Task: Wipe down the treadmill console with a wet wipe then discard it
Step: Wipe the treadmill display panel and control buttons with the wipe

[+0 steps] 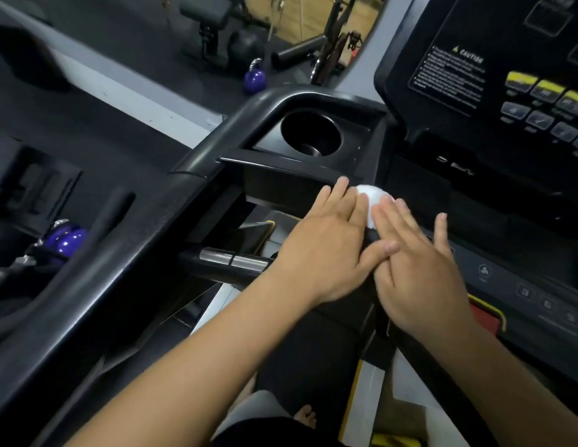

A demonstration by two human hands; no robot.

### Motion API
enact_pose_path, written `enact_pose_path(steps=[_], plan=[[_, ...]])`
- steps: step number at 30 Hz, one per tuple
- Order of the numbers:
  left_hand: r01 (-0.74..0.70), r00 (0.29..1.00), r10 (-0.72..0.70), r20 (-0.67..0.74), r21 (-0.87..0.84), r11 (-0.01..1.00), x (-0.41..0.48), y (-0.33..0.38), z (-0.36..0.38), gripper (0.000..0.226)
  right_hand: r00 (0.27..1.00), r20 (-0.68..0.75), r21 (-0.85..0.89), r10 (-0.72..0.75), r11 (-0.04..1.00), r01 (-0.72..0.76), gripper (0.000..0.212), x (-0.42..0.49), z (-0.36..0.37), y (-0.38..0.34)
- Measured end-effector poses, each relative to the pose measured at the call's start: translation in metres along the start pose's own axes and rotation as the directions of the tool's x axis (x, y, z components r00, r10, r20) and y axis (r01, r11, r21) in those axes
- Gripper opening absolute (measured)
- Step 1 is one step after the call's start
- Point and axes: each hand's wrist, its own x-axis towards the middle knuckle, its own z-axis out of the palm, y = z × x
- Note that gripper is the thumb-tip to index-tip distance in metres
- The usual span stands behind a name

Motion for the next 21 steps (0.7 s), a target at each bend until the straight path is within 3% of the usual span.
enact_pose_path(steps=[5,9,15,21], plan=[[-0.095,0.995,0.095,0.015,-0.03,0.995,-0.026,0.014,0.002,0.075,0.998,0.064,-0.002,0.001,1.0,-0.001,0.059,-0.043,0.001,-0.019],[-0.075,0.997,0.075,0.008,0.117,0.99,-0.044,0.035,0.022,0.074,0.996,0.082,0.061,-0.041,0.997,0.036,0.063,-0.065,0.002,-0.018],[-0.084,0.996,0.076,0.041,0.241,0.967,0.009,0.028,0.011,0.079,0.994,0.043,0.01,0.105,0.994,-0.105,0.061,-0.024,-0.005,-0.004],[-0.156,0.986,0.149,0.069,0.123,0.98,-0.04,0.034,0.018,0.075,0.993,0.096,0.043,0.068,0.996,-0.072,0.066,-0.073,-0.005,-0.019]])
